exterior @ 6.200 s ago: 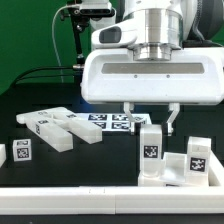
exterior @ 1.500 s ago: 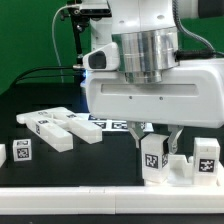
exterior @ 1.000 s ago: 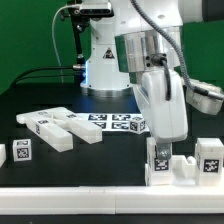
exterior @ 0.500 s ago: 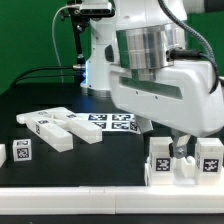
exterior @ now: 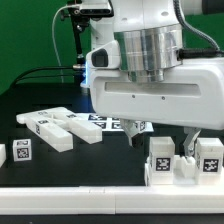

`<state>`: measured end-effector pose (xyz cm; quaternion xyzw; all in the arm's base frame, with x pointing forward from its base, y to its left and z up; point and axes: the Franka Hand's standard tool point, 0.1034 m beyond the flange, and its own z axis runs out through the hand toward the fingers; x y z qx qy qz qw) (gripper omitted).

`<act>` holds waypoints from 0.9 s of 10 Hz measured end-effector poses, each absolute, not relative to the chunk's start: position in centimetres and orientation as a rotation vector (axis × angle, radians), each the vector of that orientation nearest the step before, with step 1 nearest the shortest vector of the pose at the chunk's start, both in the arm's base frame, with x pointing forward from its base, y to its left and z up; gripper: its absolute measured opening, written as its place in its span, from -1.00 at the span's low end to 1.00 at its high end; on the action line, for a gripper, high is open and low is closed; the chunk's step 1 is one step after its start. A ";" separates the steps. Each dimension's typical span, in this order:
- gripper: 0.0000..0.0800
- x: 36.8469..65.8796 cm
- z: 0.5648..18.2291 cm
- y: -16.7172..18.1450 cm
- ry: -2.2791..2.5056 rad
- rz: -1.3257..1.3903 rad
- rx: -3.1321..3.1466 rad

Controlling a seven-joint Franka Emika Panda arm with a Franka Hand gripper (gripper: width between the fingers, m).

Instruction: Assemble chair

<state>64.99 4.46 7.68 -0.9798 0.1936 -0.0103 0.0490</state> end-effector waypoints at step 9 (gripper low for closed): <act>-0.29 65.0 7.5 4.6 0.973 -0.022 -2.887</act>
Offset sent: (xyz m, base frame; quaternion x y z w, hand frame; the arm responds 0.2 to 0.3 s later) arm 0.0000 0.0000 0.0000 0.0000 0.0000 0.0000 1.0000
